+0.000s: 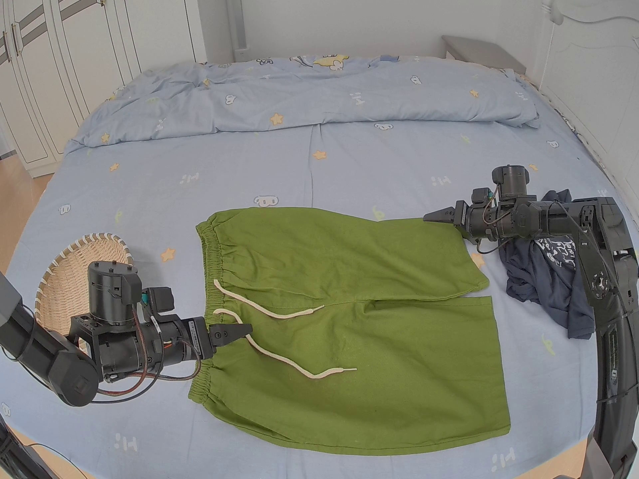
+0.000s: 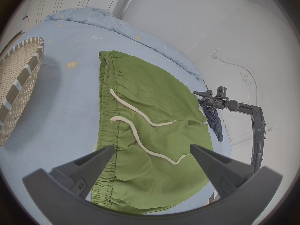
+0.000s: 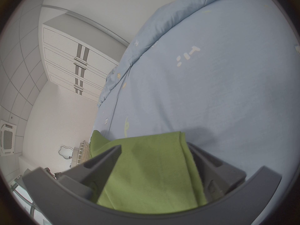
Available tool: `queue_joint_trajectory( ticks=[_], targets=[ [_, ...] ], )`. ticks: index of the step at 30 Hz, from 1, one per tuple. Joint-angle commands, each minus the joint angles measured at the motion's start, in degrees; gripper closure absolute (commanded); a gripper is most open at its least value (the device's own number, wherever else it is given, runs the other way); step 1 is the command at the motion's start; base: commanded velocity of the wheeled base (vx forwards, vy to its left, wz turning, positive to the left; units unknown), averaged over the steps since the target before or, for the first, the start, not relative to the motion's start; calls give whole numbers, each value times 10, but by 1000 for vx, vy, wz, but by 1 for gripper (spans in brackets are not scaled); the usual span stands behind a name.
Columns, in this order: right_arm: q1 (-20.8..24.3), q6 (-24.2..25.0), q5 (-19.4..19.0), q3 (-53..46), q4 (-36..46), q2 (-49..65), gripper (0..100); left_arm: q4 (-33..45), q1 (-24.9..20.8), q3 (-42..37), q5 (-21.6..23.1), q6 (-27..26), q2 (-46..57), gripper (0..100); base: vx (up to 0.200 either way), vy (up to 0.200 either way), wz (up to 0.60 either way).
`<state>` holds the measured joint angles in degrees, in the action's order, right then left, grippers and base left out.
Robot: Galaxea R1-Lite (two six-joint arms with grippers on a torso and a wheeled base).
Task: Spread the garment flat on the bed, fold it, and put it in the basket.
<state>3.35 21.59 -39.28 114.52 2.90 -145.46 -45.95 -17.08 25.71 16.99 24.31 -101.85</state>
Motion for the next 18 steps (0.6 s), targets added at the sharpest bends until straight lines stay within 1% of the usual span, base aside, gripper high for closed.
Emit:
queue_joint_trajectory(
  ticks=[1,6,15,18],
  targets=[
    [-2,-1,1,1,-4,0,100,0,-1,0,0,0,4,0,0,0,0],
    [-4,-1,1,1,-2,4,100,0,-1,0,0,0,4,0,0,0,0],
    [-2,-10,0,1,-6,75,100,0,-1,0,0,0,6,0,0,0,0],
    [-2,-20,0,-7,-22,91,100,0,-1,0,0,0,11,0,0,0,0]
  ],
)
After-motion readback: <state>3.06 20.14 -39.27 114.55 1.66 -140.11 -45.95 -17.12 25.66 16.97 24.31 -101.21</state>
